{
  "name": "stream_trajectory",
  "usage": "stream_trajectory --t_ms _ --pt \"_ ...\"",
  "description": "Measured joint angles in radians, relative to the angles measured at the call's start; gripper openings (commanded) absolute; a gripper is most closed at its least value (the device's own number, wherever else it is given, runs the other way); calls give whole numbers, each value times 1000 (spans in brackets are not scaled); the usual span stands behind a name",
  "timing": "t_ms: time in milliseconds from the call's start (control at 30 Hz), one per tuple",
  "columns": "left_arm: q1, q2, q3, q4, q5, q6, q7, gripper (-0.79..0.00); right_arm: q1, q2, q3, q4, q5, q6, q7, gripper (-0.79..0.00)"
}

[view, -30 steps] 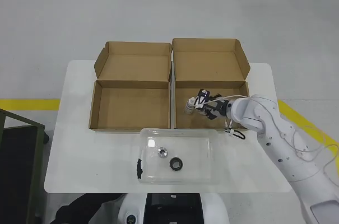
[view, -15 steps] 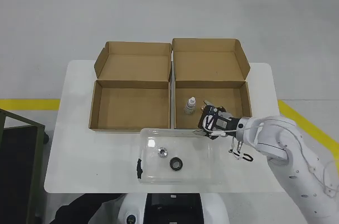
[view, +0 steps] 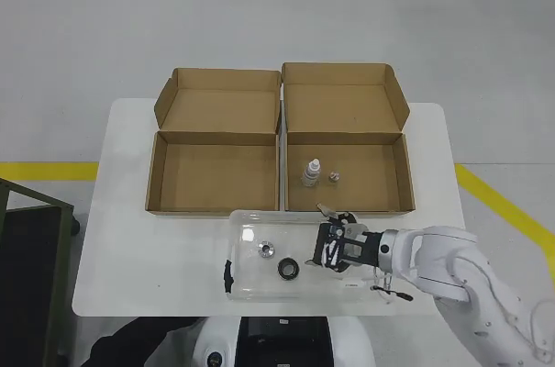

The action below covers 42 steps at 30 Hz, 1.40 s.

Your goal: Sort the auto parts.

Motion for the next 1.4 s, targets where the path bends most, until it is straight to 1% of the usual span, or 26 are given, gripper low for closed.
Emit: stream_trajectory --t_ms 167,433,633,833,900,1000,1067,1100,1233,1267,1300,1333,1400 --pt "0 0 0 0 0 0 0 0 -16 0 -47 19 -21 -17 -2 -86" --pt "0 0 0 0 0 0 0 0 -22 0 -91 63 -58 -35 -19 -117" --pt "0 0 0 0 0 0 0 0 8 -6 -135 100 -106 -49 -42 -135" --pt "0 0 0 0 0 0 0 0 53 -20 -208 141 -137 -53 -60 -154" --pt "0 0 0 0 0 0 0 0 67 -25 -231 159 -144 -43 -68 -175" --pt "0 0 0 0 0 0 0 0 84 -34 -264 183 -157 -28 -81 -228" --pt "0 0 0 0 0 0 0 0 94 -40 -287 197 -168 -20 -95 -225" --pt "0 0 0 0 0 0 0 0 98 -42 -296 203 -174 -17 -100 -209" --pt "0 0 0 0 0 0 0 0 115 -51 -325 226 -191 -5 -121 -222" --pt "0 0 0 0 0 0 0 0 119 -53 -331 231 -194 -1 -126 -237" --pt "0 0 0 0 0 0 0 0 122 -55 -334 234 -196 1 -129 -286" --pt "0 0 0 0 0 0 0 0 124 -56 -337 237 -197 2 -132 -394" --pt "0 0 0 0 0 0 0 0 129 -58 -342 242 -201 3 -136 -456"
